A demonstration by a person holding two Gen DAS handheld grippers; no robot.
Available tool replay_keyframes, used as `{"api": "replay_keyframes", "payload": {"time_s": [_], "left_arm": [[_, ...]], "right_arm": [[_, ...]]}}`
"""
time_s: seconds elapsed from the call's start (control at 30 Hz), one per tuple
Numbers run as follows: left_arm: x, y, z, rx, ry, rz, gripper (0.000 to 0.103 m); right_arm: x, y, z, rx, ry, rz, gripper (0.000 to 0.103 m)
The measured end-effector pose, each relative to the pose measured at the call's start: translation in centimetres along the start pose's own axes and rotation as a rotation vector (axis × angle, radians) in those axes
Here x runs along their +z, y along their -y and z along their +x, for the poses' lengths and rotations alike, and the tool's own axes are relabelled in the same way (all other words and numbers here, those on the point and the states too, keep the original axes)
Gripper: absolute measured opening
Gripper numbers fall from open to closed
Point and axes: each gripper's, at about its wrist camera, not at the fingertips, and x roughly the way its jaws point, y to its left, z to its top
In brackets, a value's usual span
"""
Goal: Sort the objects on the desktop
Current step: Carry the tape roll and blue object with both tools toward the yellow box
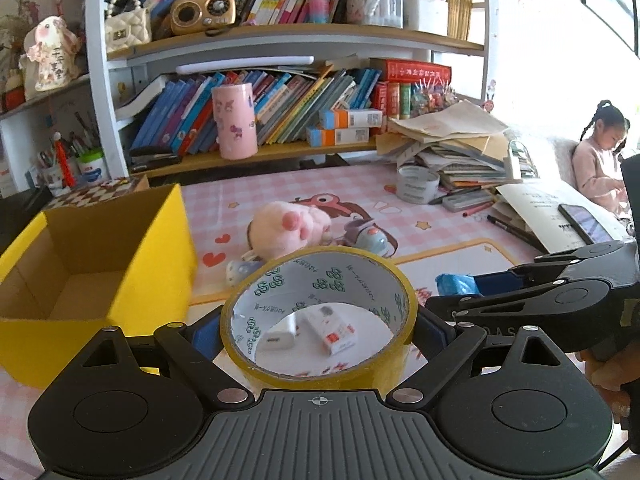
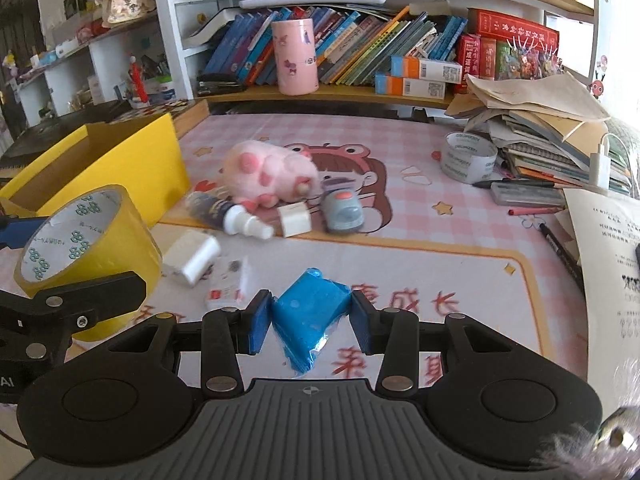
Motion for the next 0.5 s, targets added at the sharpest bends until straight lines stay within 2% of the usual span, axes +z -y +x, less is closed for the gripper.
{"api": "replay_keyframes", "payload": {"time_s": [0.27, 0.5], "left_arm": [[-2.7, -3.4, -3.4, -0.029, -0.011, -0.017, 0.094], [-5.3, -6.4, -6.4, -0.023, -0.022, -0.037, 0.094]], "right_arm": [[-1.7, -4.6, -1.0, -0.025, -0.017, 0.017, 0.039], [-3.5, -10.4, -1.6, -0.002, -0.050, -0.064, 0.039]]}}
